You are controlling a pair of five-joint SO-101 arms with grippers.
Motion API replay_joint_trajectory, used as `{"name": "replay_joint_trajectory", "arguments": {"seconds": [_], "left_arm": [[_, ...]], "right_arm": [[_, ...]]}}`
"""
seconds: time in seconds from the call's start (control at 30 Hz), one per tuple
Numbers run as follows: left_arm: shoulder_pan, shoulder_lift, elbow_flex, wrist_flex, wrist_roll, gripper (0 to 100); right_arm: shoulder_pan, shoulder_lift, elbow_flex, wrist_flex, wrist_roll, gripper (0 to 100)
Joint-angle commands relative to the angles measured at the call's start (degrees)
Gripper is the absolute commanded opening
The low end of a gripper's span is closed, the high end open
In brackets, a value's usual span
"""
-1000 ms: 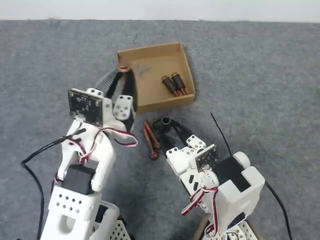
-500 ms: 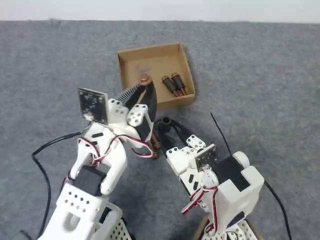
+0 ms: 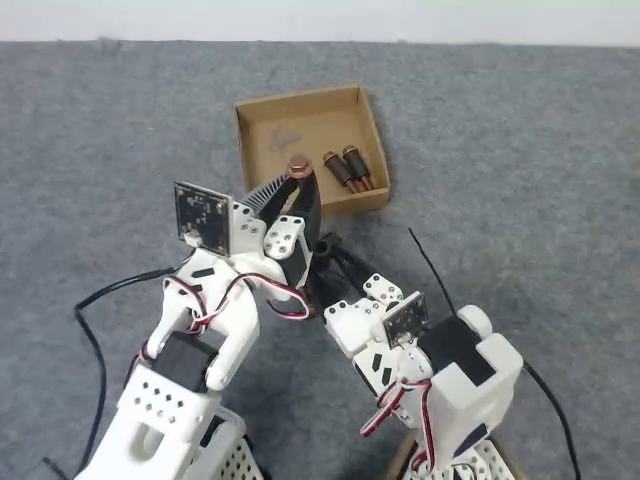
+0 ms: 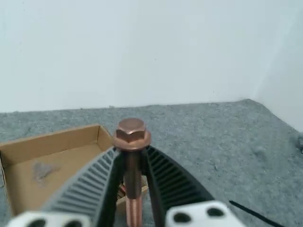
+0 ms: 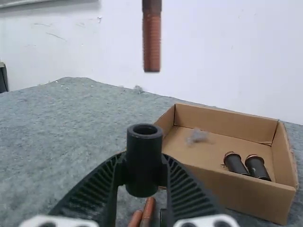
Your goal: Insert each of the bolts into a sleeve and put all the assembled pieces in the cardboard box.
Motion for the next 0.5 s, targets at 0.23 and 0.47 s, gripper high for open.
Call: {"name": "replay_joint_trajectory", "arguments": {"seconds": [0.23, 0.47], "left_arm": [[1.14, -2.20, -0.84, 3.60, -0.70, 1], [1.67, -2.29, -0.92, 6.33, -0.70, 1]], "right_arm": [[-0.48, -0.04, 0.97, -1.80, -0.44, 0.6], [-0.40, -0.04, 1.23, -1.80, -0.44, 0.6]]}}
